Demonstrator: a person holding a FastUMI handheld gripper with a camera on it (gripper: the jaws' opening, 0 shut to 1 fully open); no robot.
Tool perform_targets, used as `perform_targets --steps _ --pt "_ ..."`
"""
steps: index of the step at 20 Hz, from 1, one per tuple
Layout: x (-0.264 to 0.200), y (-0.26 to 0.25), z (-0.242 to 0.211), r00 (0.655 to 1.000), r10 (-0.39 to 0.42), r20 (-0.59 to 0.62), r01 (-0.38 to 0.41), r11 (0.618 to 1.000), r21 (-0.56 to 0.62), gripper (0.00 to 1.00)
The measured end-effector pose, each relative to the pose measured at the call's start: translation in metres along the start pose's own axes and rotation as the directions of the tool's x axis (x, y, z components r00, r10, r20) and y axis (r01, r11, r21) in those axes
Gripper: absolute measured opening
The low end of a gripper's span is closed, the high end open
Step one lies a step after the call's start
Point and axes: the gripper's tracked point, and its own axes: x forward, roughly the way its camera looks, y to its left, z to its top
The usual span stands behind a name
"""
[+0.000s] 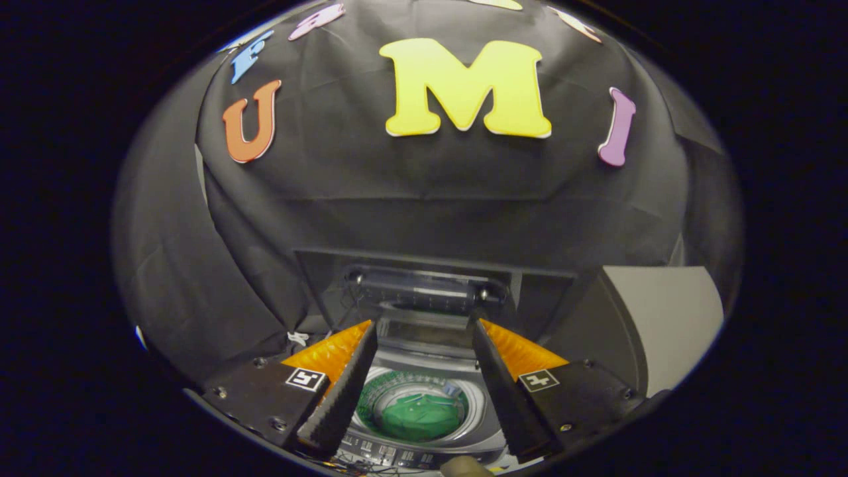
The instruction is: Put the clothes into the washing machine and then close the washing machine lid.
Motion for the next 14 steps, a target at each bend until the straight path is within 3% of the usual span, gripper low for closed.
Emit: perform_targets --steps 9,14 --pt "0.036 0.01 0.061 0.999 -0.007 0.045 0.005 0.999 0.043 0.91" --pt "0.065 0.009 0.076 0.999 -0.051 0.018 0.05 0.998 0.047 0.91"
